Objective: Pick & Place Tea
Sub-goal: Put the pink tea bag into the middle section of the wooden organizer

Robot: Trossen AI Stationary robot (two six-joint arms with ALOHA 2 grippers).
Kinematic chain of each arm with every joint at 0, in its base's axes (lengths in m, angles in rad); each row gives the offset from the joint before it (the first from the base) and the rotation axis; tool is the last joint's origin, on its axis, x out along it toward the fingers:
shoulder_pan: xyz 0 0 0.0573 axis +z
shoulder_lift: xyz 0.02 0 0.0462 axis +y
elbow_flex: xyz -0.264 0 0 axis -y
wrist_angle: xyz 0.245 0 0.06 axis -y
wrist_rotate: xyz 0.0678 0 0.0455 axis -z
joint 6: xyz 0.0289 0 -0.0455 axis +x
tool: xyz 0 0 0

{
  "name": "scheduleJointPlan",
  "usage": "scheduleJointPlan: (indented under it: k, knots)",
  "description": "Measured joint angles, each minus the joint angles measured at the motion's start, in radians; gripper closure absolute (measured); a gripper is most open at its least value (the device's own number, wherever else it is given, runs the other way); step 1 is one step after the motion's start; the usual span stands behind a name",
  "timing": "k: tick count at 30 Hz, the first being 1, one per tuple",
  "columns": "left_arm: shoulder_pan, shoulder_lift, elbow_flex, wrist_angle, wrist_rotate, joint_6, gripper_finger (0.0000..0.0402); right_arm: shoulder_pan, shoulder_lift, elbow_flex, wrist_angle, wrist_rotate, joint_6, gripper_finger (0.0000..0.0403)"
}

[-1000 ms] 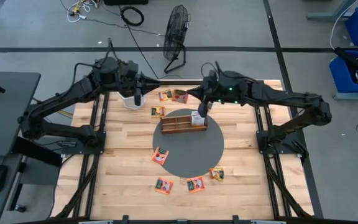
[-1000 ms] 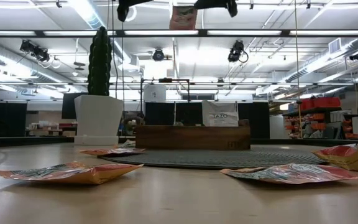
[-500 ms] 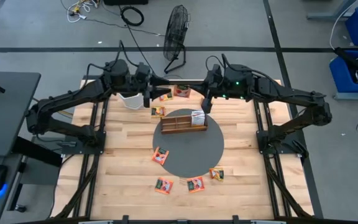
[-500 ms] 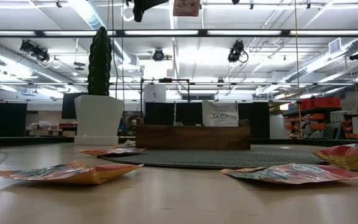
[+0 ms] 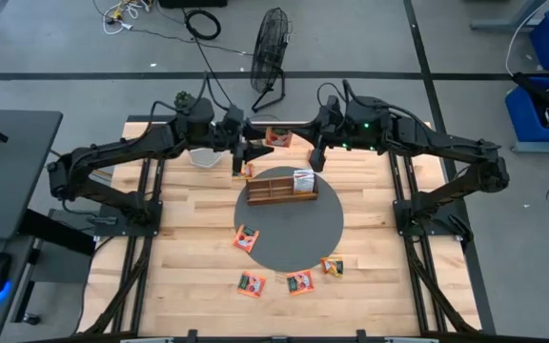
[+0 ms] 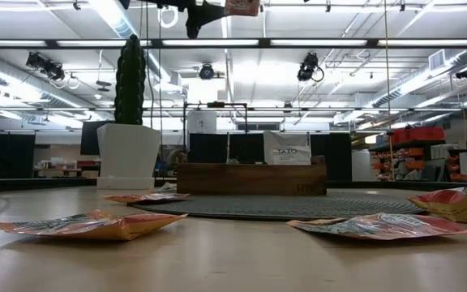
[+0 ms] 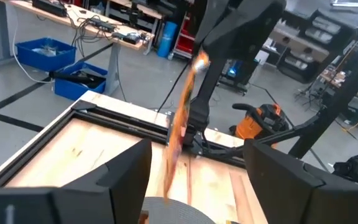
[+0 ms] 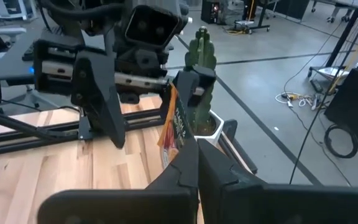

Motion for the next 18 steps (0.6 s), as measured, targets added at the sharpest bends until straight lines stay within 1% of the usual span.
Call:
scheduleJointPlan:
  k: [5, 9, 14, 18]
  knots:
    - [0.000, 0.000, 0.000, -0.007, -0.001, 0.027, 0.0158, 0.000, 0.000, 0.000, 0.005, 0.000, 0.000, 0.0403]
    - [0.002, 0.000, 0.000, -0.014, -0.001, 0.028, 0.0185, 0.000, 0.000, 0.000, 0.024, -0.001, -0.009, 0.0403]
    - [0.002, 0.000, 0.000, -0.015, -0.002, 0.027, 0.0246, 0.000, 0.001, 0.013, 0.031, -0.008, -0.010, 0.0403]
    - [0.003, 0.000, 0.000, -0.014, -0.002, 0.028, 0.0316, 0.000, 0.000, 0.014, 0.032, -0.014, -0.008, 0.0403]
